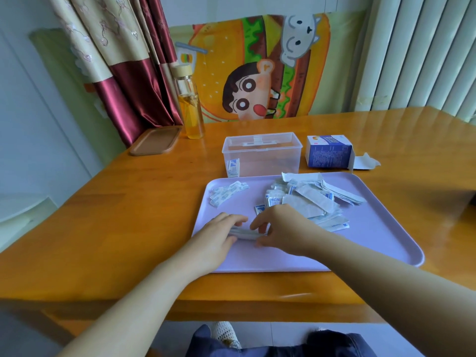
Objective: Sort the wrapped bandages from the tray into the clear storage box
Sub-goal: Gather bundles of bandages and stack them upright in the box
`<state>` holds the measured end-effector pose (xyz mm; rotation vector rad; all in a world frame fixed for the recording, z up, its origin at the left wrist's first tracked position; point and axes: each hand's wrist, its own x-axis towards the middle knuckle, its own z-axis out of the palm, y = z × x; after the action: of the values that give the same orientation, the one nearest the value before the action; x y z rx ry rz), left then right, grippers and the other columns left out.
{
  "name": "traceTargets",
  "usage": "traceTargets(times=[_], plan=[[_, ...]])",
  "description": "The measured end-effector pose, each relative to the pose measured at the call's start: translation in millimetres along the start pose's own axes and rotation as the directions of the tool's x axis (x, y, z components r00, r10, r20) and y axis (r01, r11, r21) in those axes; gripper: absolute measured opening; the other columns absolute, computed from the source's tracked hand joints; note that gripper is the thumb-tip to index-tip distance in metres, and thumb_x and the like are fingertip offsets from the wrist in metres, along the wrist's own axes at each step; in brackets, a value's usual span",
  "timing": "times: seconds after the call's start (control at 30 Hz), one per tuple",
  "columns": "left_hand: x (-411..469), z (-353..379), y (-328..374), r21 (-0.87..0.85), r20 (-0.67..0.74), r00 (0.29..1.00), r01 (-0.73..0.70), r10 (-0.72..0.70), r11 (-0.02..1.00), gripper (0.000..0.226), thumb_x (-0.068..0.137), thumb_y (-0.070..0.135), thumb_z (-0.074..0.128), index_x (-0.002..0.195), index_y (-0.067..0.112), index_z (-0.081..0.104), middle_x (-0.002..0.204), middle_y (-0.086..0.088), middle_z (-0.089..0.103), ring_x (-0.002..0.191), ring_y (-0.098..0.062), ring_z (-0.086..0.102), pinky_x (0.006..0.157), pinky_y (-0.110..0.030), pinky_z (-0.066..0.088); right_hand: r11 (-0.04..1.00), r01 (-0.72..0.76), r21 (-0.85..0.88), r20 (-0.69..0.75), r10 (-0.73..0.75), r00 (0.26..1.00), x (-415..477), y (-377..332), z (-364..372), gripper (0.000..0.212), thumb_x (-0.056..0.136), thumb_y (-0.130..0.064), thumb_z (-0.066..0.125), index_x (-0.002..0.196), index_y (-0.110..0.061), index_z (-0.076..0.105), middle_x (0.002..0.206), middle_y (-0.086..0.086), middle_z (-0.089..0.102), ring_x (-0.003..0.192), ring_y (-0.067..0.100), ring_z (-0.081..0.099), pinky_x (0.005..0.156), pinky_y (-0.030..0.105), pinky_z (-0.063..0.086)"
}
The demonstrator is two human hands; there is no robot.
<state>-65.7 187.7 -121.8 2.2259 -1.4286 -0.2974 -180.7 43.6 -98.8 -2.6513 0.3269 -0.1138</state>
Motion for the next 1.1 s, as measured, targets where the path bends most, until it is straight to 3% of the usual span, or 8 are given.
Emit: traceTargets(times=[0.13,0.23,0.33,0.43,0.7,0.87,0.97,1.1], plan=[[6,4,1,0.093,-0.03,0.999,-0.017,0.02,0.995,0.039,0.098,0.008,0.039,0.134,0.022,0.046,0.13,0.006,0.047,0.122,-0.012,0.044,0.099,-0.02,0.034,1.0,-0.005,0.028,-0.08,0.007,0.997,5,0,3,0.019,0.086,-0.017,0.062,0.102,-0.016,0.072,0.092,0.001,0.066,0.071,0.008,0.046,0.062,0.017,0.031],[14,0,-6,0.242,-0.02,1.0,-0.01,0.015,0.97,0.044,0.095,0.003,0.035,0.13,0.027,0.047,0.123,0.006,0.049,0.109,-0.019,0.051,0.085,-0.033,0.044,0.999,0.014,0.049,-0.107,-0.009,0.994,9,-2,-3,0.017,0.088,-0.014,0.059,0.099,-0.012,0.071,0.088,0.005,0.068,0.056,0.002,0.048,0.052,0.012,0.033],[31,-17,-14,0.363,-0.163,0.987,0.058,0.002,0.93,0.052,0.086,-0.005,0.036,0.124,0.027,0.051,0.115,0.002,0.052,0.092,-0.029,0.058,0.07,-0.042,0.048,0.997,0.014,0.077,-0.217,0.003,0.976,18,0,-18,0.026,0.086,-0.014,0.063,0.112,-0.015,0.067,0.098,0.002,0.068,0.066,0.005,0.051,0.062,0.012,0.034],[53,-33,-18,0.432,-0.333,0.942,0.185,-0.034,0.883,0.05,0.083,-0.007,0.041,0.121,0.022,0.054,0.104,-0.003,0.053,0.088,-0.031,0.057,0.061,-0.036,0.042,0.999,-0.035,0.017,-0.253,0.038,0.967,25,8,-31,0.03,0.088,-0.018,0.061,0.117,-0.02,0.064,0.105,-0.003,0.067,0.075,0.007,0.05,0.071,0.016,0.036],[98,-15,-23,0.665,-0.17,0.972,0.233,-0.16,0.71,0.026,0.093,0.008,0.043,0.114,0.015,0.057,0.116,-0.006,0.056,0.104,-0.028,0.058,0.075,-0.034,0.044,0.996,-0.075,-0.044,-0.187,0.066,0.98,17,20,-31,0.02,0.086,-0.024,0.059,0.104,-0.026,0.07,0.093,-0.01,0.07,0.072,0.004,0.051,0.068,0.019,0.042],[110,-19,-29,0.529,-0.135,0.968,0.252,-0.213,0.81,0.047,0.093,0.053,0.04,0.124,0.021,0.054,0.124,-0.004,0.054,0.113,-0.025,0.051,0.089,-0.035,0.041,0.998,-0.063,-0.025,-0.182,0.058,0.981,17,25,-31,0.019,0.086,-0.025,0.06,0.102,-0.026,0.071,0.09,-0.011,0.07,0.071,0.004,0.05,0.069,0.02,0.043],[117,-29,-34,0.435,-0.019,0.962,0.253,-0.271,0.864,0.056,0.088,0.051,0.053,0.134,0.021,0.043,0.133,-0.003,0.05,0.12,-0.023,0.048,0.094,-0.036,0.042,0.999,-0.039,-0.019,-0.179,0.035,0.983,20,23,-32,0.018,0.085,-0.025,0.06,0.1,-0.026,0.071,0.091,-0.01,0.07,0.071,0.004,0.049,0.069,0.02,0.043],[126,-36,-40,0.363,0.023,0.972,0.21,-0.234,0.908,0.052,0.087,0.036,0.062,0.134,0.018,0.047,0.133,-0.004,0.052,0.118,-0.02,0.049,0.094,-0.031,0.043,0.999,-0.033,-0.014,-0.157,0.03,0.987,22,23,-33,0.018,0.085,-0.027,0.061,0.101,-0.028,0.071,0.087,-0.013,0.067,0.062,0.0,0.047,0.065,0.018,0.038]])
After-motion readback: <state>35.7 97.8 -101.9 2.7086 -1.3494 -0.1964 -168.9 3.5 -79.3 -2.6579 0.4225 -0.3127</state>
